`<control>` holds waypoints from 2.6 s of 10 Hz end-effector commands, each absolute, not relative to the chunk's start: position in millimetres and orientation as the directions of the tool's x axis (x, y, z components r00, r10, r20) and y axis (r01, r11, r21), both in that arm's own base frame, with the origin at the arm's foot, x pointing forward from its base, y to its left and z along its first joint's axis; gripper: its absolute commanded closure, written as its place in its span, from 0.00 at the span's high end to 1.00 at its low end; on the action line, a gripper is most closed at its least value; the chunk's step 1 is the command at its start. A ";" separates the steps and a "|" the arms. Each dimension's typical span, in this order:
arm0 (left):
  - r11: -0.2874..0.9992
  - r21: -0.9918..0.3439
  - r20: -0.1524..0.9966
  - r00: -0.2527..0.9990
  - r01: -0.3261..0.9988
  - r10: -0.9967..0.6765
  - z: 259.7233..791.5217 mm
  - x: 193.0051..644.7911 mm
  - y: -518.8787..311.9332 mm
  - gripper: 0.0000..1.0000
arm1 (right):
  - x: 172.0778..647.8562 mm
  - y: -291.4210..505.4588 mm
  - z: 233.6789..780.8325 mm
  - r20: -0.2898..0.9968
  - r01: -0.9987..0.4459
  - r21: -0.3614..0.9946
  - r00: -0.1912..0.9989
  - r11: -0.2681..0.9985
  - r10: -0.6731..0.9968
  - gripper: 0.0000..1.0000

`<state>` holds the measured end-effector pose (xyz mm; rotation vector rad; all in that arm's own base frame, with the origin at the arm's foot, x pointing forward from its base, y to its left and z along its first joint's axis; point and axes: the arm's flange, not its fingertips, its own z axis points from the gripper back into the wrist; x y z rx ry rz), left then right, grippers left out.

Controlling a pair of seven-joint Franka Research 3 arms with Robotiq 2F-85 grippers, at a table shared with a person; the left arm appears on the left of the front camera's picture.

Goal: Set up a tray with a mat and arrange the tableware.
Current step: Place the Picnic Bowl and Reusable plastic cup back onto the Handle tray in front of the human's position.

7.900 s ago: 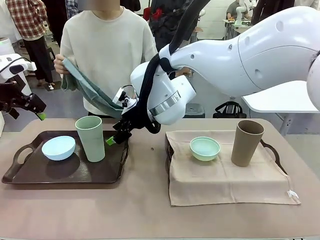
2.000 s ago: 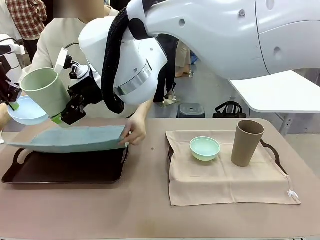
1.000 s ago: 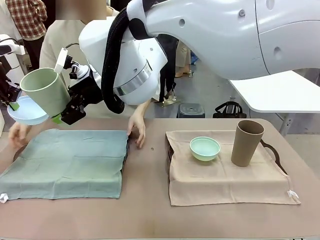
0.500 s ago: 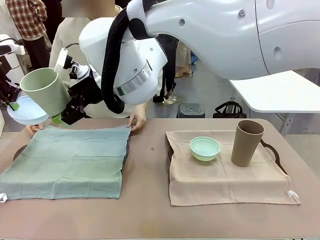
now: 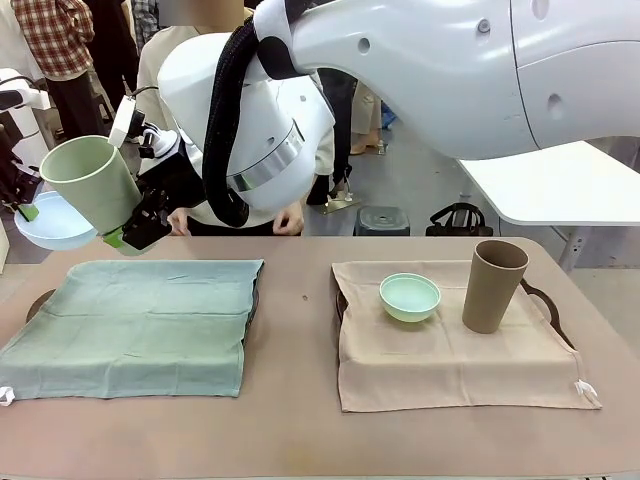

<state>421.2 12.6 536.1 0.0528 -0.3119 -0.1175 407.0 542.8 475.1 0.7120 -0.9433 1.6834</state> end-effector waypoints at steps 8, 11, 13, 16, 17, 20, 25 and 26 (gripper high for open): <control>0.991 0.070 0.307 0.943 0.112 -0.128 537.3 421.3 12.1 0.04 | 410.1 547.4 477.5 0.821 -0.952 -0.253 -0.305 -0.172 0.483 0.00; 0.991 0.070 0.307 0.943 0.112 -0.128 537.3 421.3 12.1 0.04 | 410.1 547.4 477.5 0.821 -0.952 -0.253 -0.305 -0.172 0.483 0.00; 0.991 0.070 0.307 0.943 0.112 -0.128 537.3 421.3 12.1 0.04 | 410.1 547.4 477.5 0.821 -0.952 -0.253 -0.305 -0.172 0.483 0.00; 0.989 0.042 0.297 0.943 0.144 -0.150 523.4 427.4 18.4 0.04 | 413.3 532.9 457.0 0.885 -0.967 -0.172 -0.236 -0.189 0.401 0.80; 0.982 -0.018 0.309 0.935 0.188 -0.173 508.4 433.7 23.7 0.04 | 423.8 518.5 438.9 0.938 -0.977 -0.115 -0.166 -0.179 0.306 0.80; 0.971 -0.072 0.251 0.947 0.226 -0.201 467.2 447.9 30.3 0.04 | 440.8 489.0 388.5 0.971 -0.989 -0.026 -0.060 -0.148 0.233 0.80; 0.961 -0.135 0.214 0.954 0.240 -0.208 418.9 466.8 26.8 0.04 | 443.2 468.1 312.5 0.944 -0.992 0.062 0.023 -0.111 0.329 0.80; 0.962 -0.130 0.199 0.957 0.240 -0.212 411.5 472.5 23.6 0.04 | 444.6 467.4 304.6 0.942 -0.992 0.073 0.035 -0.102 0.335 0.80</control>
